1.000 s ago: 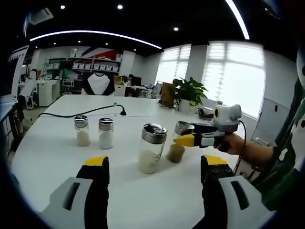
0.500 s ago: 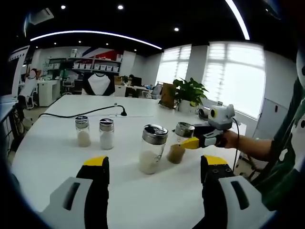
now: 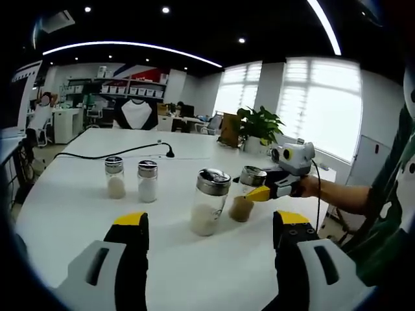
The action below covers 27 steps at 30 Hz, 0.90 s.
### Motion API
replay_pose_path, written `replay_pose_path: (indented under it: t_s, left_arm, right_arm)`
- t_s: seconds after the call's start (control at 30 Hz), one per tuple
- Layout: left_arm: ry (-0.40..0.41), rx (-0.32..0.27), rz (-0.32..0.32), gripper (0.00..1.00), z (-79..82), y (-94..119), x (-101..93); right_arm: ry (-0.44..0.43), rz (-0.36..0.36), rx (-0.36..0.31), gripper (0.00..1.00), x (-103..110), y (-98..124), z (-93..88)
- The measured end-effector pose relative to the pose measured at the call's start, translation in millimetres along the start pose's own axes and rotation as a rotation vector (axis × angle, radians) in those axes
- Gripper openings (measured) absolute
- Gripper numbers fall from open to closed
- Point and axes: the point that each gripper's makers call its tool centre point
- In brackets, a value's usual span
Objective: Rotate the seasoning bottle until the label or dispensing opening points toward the visible target arrow and the bottle remains upright within the marked orientation range
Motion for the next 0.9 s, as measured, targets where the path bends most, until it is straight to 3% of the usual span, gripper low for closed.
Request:
replay_pose_path:
  t_s: [0.07, 0.9]
  left_arm:
    - [-0.008, 0.002, -0.002, 0.83, -0.6, 0.0, -0.5]
    - [-0.004, 0.0, 0.006, 0.82, -0.6, 0.6, 0.9]
  right_arm:
    - [0.002, 0.031, -0.029, 0.43, 2.3, 0.2, 1.7]
    - [0.026, -0.004, -0.012, 0.42, -0.8, 0.2, 1.6]
Point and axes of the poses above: the point that each gripper's makers call its tool centre point, and the gripper's own axes: y roughly backward along the fingers, x roughly to its left, z roughly out of its top, and after that the axes turned 14 degrees about z, right-handed
